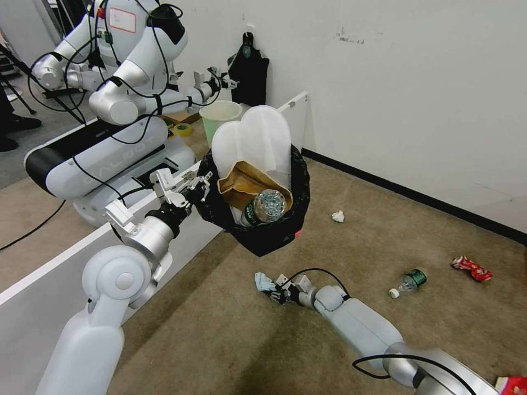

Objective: Pick up the trash bin, then pick up the garbage from the floor and place it into the trash bin.

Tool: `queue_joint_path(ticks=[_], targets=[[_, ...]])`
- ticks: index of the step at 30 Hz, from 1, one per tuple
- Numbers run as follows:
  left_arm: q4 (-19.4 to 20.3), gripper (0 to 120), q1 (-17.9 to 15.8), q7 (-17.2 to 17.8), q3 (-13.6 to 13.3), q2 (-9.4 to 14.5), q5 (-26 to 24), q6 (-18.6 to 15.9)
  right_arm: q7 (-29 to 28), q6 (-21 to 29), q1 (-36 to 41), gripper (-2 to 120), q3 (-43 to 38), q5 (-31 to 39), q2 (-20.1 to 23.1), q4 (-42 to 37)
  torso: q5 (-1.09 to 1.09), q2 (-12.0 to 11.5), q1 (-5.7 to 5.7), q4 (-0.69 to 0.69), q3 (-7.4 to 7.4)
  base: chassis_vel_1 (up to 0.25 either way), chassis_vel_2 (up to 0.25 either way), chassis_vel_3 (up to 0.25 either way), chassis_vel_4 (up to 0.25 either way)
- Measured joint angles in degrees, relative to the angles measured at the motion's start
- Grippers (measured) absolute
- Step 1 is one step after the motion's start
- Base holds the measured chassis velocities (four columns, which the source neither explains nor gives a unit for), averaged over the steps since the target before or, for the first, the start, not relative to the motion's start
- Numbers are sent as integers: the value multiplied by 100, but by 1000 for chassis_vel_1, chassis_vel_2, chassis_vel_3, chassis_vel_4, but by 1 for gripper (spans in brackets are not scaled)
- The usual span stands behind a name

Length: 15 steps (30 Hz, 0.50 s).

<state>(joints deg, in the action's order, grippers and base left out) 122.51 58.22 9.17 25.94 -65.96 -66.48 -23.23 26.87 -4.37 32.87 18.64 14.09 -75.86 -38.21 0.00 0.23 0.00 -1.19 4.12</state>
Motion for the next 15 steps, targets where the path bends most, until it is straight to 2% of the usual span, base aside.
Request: queue_joint_path(ticks=[2,4,9,15], targets=[[-35,3,-20,-21,-22,-10,30,3,18,0,0,5,-48,14,31,-55,0,0,0,0,0,0,0,0,0],[-54,3,-27,-29,-29,-17,47,6,23,0,14,0,-84,26,69,-144,0,0,0,0,1,0,0,0,0],[-92,3,-29,-46,-29,-30,65,12,49,-46,89,0,-258,9,245,-543,0,0,0,0,0,0,0,0,0],[-147,3,-79,-57,-30,-49,75,19,139,-360,161,0,-750,-194,536,-1101,2,1,0,0,0,0,0,0,0]])
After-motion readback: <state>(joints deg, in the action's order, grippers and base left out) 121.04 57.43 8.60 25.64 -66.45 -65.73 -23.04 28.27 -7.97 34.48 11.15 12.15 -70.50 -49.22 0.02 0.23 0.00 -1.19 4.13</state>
